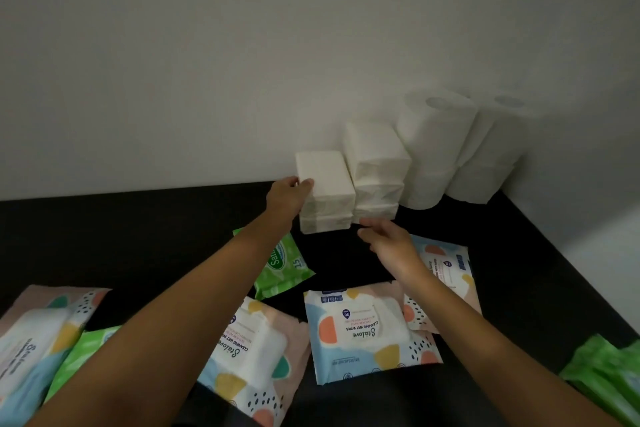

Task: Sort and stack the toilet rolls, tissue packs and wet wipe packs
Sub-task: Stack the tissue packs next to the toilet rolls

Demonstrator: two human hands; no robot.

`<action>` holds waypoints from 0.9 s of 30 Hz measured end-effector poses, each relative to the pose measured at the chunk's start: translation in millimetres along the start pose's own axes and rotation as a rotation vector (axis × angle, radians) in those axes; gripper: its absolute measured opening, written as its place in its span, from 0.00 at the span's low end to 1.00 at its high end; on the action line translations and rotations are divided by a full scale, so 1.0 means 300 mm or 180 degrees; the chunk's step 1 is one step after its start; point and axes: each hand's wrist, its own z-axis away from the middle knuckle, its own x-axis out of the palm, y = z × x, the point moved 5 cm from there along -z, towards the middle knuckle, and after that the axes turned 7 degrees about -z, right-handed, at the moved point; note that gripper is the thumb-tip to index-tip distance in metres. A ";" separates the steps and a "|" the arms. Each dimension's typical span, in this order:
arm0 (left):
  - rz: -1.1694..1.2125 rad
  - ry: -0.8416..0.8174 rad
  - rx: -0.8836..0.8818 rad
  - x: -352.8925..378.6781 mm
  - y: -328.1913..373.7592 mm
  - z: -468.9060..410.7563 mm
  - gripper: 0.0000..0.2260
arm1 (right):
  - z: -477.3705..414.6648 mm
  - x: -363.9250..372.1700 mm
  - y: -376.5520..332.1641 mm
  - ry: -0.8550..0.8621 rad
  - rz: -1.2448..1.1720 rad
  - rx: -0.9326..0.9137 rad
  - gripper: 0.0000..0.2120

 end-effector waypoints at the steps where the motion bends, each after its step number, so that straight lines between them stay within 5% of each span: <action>1: -0.0004 -0.0007 -0.0004 -0.001 0.002 0.005 0.17 | 0.008 0.000 -0.003 -0.0016 0.0028 -0.0014 0.14; 17: -0.0954 -0.0594 0.0135 -0.249 -0.076 0.451 0.18 | 0.260 0.085 -0.039 -0.0527 0.0168 -0.0219 0.15; 27: -0.1555 0.0262 0.0016 -0.545 -0.279 0.768 0.15 | 0.524 0.287 0.055 -0.1375 0.0192 -0.0002 0.13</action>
